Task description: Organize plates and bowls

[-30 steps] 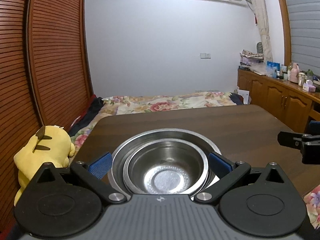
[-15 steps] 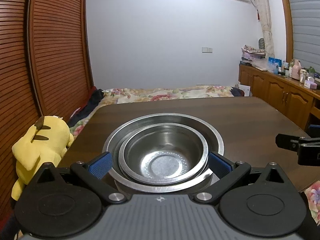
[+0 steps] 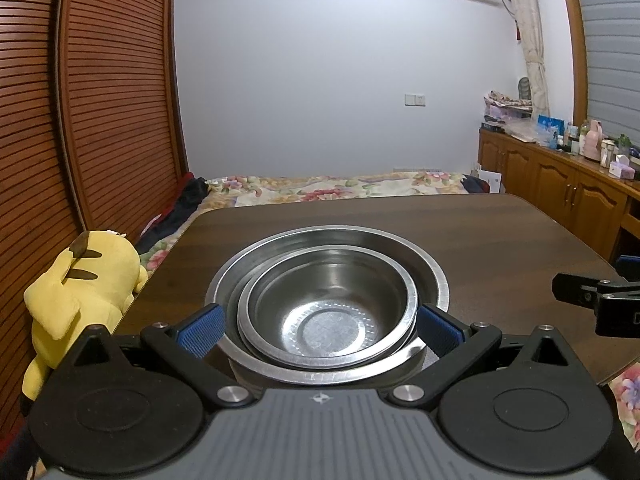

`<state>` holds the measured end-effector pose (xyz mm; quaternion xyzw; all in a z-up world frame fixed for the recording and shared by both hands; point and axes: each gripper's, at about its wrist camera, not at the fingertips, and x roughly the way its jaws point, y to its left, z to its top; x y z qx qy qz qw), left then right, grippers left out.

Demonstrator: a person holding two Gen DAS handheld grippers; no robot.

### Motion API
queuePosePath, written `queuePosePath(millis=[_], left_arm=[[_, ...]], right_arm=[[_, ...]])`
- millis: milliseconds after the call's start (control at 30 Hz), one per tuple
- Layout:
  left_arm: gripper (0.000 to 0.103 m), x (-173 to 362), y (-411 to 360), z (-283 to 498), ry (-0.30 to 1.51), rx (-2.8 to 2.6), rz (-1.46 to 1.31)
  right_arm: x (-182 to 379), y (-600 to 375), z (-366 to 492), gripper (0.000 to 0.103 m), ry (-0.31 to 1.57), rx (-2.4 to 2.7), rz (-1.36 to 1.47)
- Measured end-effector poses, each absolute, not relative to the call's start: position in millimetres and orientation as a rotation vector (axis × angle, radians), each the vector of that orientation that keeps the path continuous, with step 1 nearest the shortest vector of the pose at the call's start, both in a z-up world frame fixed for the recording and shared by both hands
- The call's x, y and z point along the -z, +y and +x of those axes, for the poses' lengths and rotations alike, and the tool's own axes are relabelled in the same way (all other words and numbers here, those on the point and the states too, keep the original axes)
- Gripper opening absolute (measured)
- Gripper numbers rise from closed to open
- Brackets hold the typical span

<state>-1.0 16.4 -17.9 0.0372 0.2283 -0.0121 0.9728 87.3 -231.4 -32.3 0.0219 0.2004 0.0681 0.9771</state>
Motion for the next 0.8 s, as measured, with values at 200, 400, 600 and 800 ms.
queuePosePath(millis=[200,400,600,800], left_arm=[[0.103,18.1,17.2,-0.9,0.460,0.023,0.072],[0.103,17.4,17.9,-0.5,0.460,0.022,0.072],[0.103,17.4,17.9,-0.7,0.460,0.021,0.072],[0.103,17.7,17.6,-1.1,0.459,0.022,0.073]], right_arm=[[32.0,-230.8,87.1,0.103,0.403,-0.135,0.046],[32.9,-231.6,87.2,0.103,0.402,-0.132,0.047],[33.2,-232.4,87.3,0.103,0.403,-0.131,0.045],[33.8,-234.5,87.1,0.103,0.402,-0.130,0.046]])
